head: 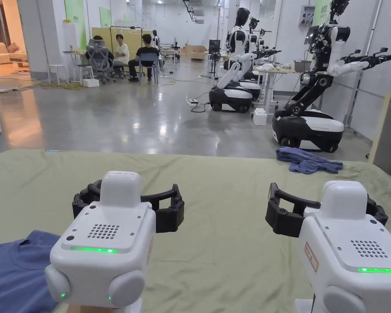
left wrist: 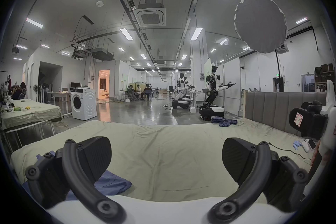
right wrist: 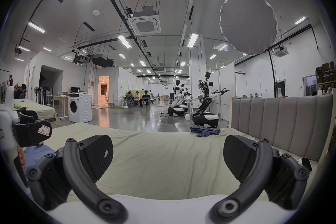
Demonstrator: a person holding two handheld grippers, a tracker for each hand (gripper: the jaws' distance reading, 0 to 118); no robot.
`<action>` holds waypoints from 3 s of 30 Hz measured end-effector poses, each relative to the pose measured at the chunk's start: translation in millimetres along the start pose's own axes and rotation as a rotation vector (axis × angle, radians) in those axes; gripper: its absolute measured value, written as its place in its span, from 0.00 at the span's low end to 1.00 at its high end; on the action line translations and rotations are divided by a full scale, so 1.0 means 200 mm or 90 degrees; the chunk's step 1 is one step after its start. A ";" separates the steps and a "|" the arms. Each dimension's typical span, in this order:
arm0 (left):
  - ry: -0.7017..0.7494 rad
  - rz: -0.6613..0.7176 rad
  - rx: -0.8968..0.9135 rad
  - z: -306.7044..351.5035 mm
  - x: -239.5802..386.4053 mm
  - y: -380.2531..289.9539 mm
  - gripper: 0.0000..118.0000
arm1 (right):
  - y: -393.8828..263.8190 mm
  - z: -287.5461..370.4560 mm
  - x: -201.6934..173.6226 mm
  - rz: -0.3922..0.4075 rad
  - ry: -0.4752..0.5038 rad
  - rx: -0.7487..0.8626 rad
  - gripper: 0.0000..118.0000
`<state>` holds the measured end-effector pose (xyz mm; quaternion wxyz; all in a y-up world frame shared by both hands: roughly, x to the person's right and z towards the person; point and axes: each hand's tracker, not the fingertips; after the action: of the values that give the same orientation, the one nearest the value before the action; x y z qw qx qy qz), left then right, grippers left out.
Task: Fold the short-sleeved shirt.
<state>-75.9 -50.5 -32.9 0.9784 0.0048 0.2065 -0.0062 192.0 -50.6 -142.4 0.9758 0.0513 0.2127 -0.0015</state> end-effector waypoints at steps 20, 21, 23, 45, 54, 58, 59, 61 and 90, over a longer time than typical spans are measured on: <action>0.014 -0.013 0.019 0.05 0.11 -0.01 0.02 | 0.02 0.04 0.05 0.006 -0.041 -0.023 0.02; 0.014 -0.013 0.018 0.06 0.10 -0.01 0.02 | 0.02 0.04 0.04 0.004 -0.038 -0.023 0.02; 0.022 -0.010 0.012 0.08 0.02 0.01 0.02 | 0.02 0.03 -0.01 0.011 -0.011 -0.026 0.02; 0.376 -0.032 -0.133 0.60 -1.11 -0.06 0.02 | -0.09 -0.10 -1.08 -0.003 0.336 -0.045 0.02; 0.250 0.161 -0.470 0.03 -1.50 -0.48 1.00 | -0.19 -0.17 -0.97 0.028 0.276 -0.087 0.02; 0.240 0.200 -0.553 -0.14 -1.56 -0.70 1.00 | -0.23 -0.22 -0.96 0.040 0.256 -0.105 0.02; 0.242 0.204 -0.574 -0.18 -1.59 -0.76 1.00 | -0.24 -0.23 -0.96 0.042 0.253 -0.108 0.02; 0.239 0.202 -0.618 -0.23 -1.64 -0.86 1.00 | -0.25 -0.24 -0.96 0.044 0.250 -0.113 0.02; 0.302 -0.043 -0.185 0.29 -1.21 -0.21 0.01 | -0.10 -0.12 -0.72 0.016 0.192 -0.044 0.02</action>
<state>-273.7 -91.1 117.7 0.8923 -0.1414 0.4286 -0.0075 51.9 -71.0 -105.9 0.9338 0.0200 0.3563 0.0256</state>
